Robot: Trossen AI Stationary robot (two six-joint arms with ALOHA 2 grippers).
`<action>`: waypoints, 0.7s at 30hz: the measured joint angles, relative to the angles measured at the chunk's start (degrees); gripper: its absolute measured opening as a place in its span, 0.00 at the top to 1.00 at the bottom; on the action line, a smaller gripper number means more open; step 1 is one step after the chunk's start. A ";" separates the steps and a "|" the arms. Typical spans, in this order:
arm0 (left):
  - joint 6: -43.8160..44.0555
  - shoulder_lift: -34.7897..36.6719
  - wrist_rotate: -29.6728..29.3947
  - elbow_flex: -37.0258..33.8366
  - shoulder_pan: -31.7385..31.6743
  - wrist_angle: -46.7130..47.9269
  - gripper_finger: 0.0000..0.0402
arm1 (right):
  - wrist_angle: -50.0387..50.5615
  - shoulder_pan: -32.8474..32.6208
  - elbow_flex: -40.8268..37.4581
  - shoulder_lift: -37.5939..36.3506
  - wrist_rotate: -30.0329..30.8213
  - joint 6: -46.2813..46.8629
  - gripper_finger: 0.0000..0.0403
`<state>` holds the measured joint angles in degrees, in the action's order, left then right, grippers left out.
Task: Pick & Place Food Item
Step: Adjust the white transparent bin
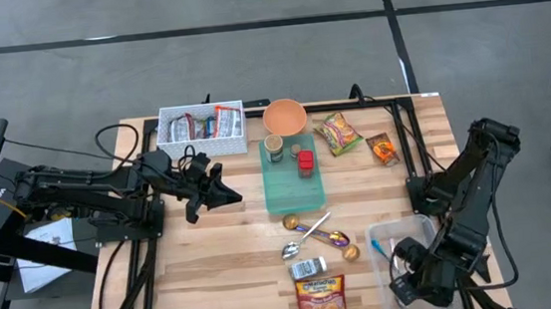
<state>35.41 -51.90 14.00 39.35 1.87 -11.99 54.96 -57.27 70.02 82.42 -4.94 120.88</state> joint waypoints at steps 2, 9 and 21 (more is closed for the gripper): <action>-0.06 0.00 0.04 0.00 0.00 0.00 1.00 | -3.75 1.24 0.00 1.80 -1.29 -1.79 0.90; -0.04 0.00 2.58 0.00 0.00 -0.02 1.00 | -7.28 2.46 2.05 9.51 -5.02 -4.95 0.99; -0.36 -0.02 4.51 -0.01 0.00 0.08 1.00 | -9.34 3.70 7.60 15.14 -5.48 -4.48 1.00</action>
<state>35.05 -51.91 18.51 39.35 1.87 -11.91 45.62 -53.57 77.62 97.56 -10.41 116.40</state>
